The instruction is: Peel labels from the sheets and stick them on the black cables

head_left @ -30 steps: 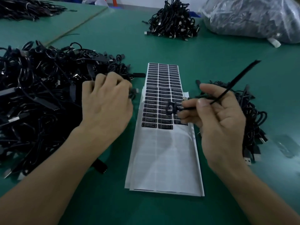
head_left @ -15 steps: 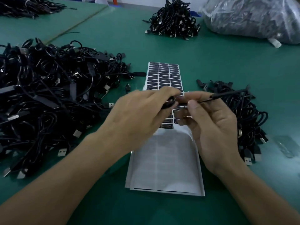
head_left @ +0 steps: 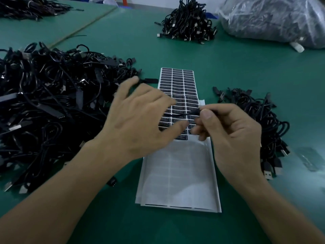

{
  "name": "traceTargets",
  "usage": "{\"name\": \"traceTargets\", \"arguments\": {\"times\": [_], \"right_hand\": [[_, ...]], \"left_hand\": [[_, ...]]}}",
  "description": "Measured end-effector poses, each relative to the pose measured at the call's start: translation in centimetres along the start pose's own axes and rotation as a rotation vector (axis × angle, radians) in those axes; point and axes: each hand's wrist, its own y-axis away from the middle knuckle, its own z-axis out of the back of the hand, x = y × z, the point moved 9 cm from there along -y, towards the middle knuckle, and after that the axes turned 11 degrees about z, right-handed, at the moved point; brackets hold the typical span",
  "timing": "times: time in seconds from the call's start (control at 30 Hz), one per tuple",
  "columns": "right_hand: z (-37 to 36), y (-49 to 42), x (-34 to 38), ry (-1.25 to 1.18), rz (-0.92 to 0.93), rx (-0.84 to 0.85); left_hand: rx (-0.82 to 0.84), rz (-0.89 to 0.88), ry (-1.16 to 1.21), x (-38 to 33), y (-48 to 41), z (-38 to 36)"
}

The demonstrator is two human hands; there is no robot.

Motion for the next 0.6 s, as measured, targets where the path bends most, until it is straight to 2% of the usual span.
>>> {"name": "traceTargets", "arguments": {"times": [0.17, 0.27, 0.33, 0.47, 0.53, 0.6], "right_hand": [[-1.1, 0.3, 0.1, 0.094, 0.054, 0.140], [-0.5, 0.4, -0.3, 0.207, 0.013, 0.111], [-0.1, 0.6, -0.8, 0.400, -0.010, 0.141], [-1.1, 1.3, -2.4, 0.840, -0.115, 0.435], [-1.8, 1.8, -2.8, 0.939, -0.143, 0.566], [-2.0, 2.0, -2.8, 0.949, -0.154, 0.609]], "left_hand": [[0.007, -0.148, 0.198, -2.2, 0.5, -0.4], [0.030, -0.105, 0.262, -1.4, 0.2, -1.2], [0.074, -0.053, 0.302, -0.7, -0.1, -1.9], [0.164, 0.032, 0.314, -0.3, 0.1, -2.9], [0.216, 0.066, 0.291, -0.3, 0.2, -3.7], [0.244, 0.109, 0.327, 0.0, 0.3, -4.1]]}}
